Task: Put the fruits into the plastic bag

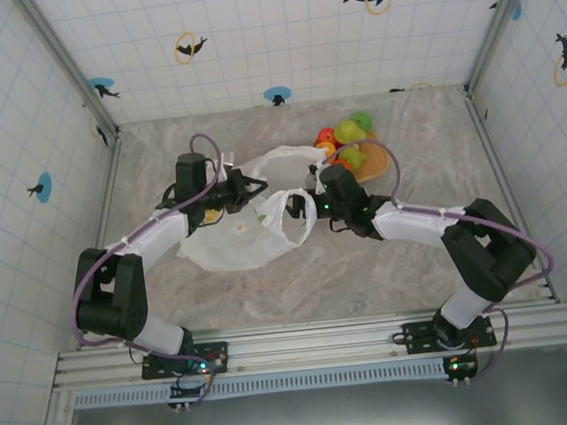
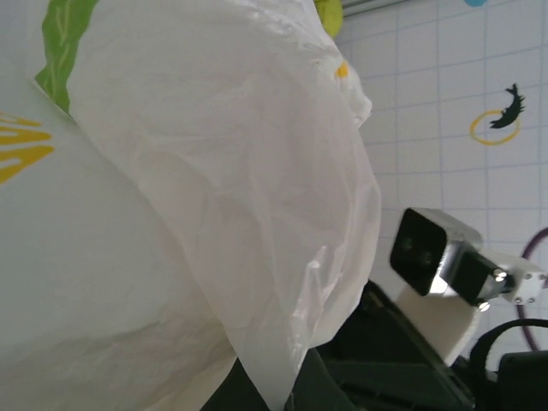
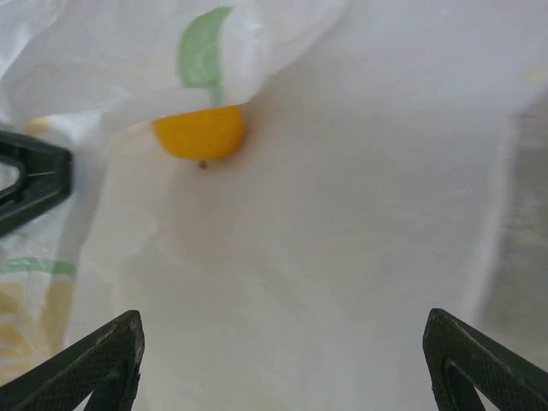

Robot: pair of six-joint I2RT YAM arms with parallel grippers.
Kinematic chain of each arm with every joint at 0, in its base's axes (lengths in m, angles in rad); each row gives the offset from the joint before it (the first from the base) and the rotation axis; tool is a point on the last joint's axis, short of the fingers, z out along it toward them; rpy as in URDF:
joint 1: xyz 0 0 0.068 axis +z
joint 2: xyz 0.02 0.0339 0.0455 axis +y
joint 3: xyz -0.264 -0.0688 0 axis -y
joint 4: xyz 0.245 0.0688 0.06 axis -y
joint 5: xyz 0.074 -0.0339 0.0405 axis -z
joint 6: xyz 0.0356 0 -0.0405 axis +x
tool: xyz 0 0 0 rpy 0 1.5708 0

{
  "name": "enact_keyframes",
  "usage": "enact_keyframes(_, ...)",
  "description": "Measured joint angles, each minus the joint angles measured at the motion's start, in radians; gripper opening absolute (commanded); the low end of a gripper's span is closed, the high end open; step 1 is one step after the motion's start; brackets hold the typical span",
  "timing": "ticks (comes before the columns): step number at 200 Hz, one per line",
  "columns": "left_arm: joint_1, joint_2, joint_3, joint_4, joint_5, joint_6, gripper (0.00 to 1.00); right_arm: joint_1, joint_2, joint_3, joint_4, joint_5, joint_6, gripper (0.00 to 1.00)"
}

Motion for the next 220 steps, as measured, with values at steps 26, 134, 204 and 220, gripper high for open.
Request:
enact_keyframes(26, 0.004, -0.002, 0.000, -0.084, 0.001, 0.126, 0.00, 0.000, -0.023, -0.025, -0.047, 0.129, -0.042, 0.86)
enact_keyframes(134, 0.004, -0.019, -0.002, -0.120, -0.014, 0.247, 0.00, -0.079, -0.319, -0.122, -0.159, 0.134, -0.398, 0.87)
enact_keyframes(204, 0.029, -0.019, -0.010, -0.080, -0.026, 0.186, 0.00, -0.274, -0.286, -0.120, -0.179, 0.208, -0.355, 0.92)
enact_keyframes(220, 0.030, -0.019, -0.015, -0.076, -0.026, 0.175, 0.00, -0.274, -0.194, -0.075, -0.186, 0.229, -0.333, 0.92)
